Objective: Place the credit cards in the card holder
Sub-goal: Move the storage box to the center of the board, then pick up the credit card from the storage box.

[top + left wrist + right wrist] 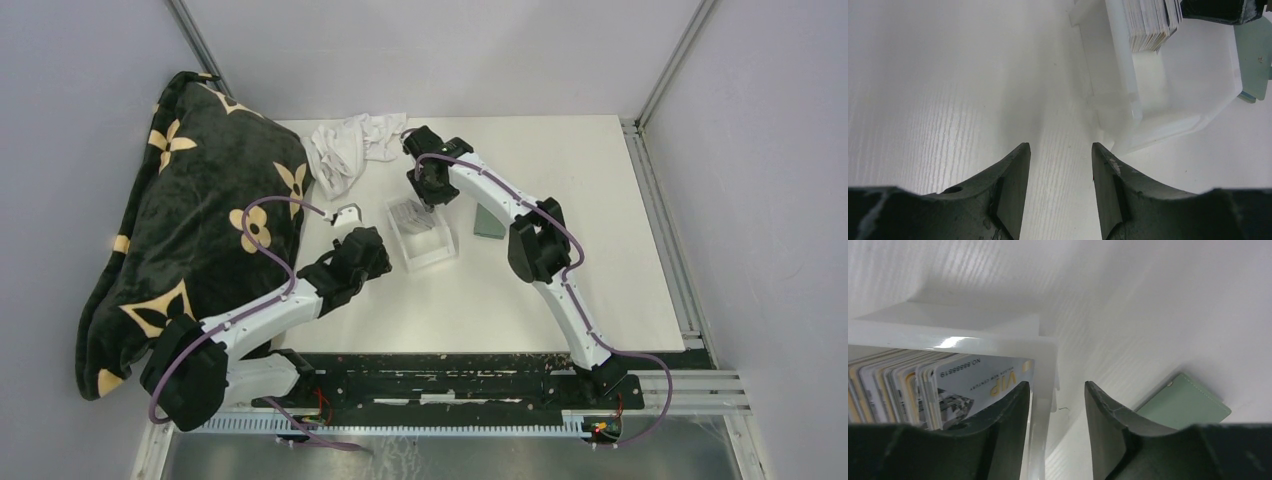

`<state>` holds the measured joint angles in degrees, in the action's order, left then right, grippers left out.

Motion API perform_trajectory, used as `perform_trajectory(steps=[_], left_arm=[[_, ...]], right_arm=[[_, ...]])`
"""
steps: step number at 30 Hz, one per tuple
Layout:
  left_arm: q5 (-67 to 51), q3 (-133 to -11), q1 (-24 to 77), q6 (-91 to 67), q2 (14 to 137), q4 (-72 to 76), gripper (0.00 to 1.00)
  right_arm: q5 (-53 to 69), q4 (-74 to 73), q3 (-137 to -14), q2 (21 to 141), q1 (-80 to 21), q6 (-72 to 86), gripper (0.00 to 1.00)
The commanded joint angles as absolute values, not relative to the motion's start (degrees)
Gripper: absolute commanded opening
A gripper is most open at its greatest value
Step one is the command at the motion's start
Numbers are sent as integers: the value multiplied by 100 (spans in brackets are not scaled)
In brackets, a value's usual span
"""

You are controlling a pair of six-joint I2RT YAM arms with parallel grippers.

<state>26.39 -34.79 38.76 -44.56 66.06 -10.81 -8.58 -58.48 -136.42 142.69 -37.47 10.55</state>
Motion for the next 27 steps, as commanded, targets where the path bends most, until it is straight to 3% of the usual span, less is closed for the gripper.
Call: perform_trajectory(steps=[1,7,16,17,19,27], left_arm=[[2763,-3604,3879,-4746,6774,-554,55],[2650,-3572,3840,-4831,6966,-326,55],[2512,-3668,3716,-4997,7329,-250,56],[2483,-3651,3675,-5013,7334,-214,59],[2332,-3610,3545,-5014,7351,-67,98],[1878,-3566,3130,-5087,7529,165,96]], right_arm=[[-835,-5739,-13556,13900,-3679,794,55],[-809,-5635,-13394,13621,-3651,822,71],[-847,-5608,-13377,13065,-3654,842,77],[-780,-5601,-13389,13009,-3648,864,78],[-617,-5614,-13426,12951,-3656,928,78],[71,-5556,-13438,12967,-3789,1240,77]])
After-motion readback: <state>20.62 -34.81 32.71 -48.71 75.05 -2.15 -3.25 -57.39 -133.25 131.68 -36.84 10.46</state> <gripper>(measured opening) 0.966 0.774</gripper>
